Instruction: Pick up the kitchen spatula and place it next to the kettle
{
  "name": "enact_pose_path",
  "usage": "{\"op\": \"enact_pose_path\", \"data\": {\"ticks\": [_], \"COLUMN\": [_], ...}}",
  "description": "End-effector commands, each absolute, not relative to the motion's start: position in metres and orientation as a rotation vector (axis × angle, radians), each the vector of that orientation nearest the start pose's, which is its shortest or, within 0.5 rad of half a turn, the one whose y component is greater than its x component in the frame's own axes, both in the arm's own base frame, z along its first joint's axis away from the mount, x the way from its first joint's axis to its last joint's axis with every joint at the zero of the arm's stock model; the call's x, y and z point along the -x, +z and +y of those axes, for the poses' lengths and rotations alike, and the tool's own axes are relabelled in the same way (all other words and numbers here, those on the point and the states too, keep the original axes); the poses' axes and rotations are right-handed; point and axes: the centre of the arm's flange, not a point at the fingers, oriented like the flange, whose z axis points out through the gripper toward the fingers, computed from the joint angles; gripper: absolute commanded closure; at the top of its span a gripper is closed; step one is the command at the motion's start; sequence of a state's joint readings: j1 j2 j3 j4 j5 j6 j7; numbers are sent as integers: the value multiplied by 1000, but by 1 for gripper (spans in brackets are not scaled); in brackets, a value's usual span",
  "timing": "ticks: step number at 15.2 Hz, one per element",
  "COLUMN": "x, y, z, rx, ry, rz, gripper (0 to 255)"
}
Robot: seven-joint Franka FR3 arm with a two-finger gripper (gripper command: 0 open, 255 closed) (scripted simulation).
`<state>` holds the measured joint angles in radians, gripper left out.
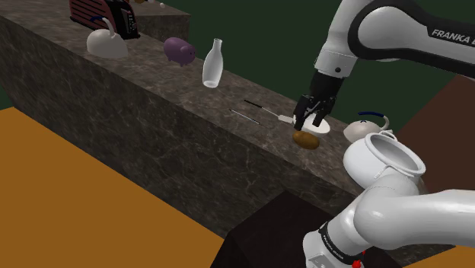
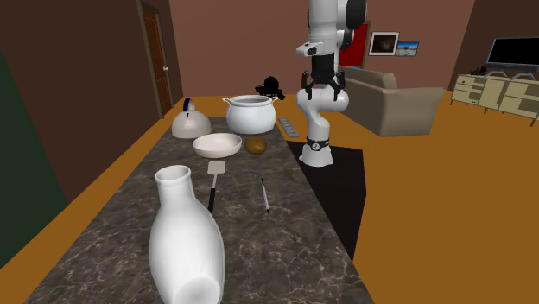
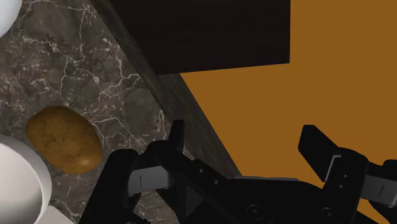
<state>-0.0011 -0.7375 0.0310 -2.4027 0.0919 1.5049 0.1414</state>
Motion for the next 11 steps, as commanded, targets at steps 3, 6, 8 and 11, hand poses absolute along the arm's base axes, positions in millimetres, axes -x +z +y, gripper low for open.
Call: {"op": "enact_pose_path", "data": {"ticks": [3, 6, 8, 11], "x": [-319, -336, -349, -369], "y": [538, 521, 510, 494], "z": [2, -26, -45, -72], "rx": [3074, 3082, 3086, 3091], "ry": [236, 207, 188, 159], "rz": [140, 68, 20, -53], "gripper": [0, 0, 0, 0]}}
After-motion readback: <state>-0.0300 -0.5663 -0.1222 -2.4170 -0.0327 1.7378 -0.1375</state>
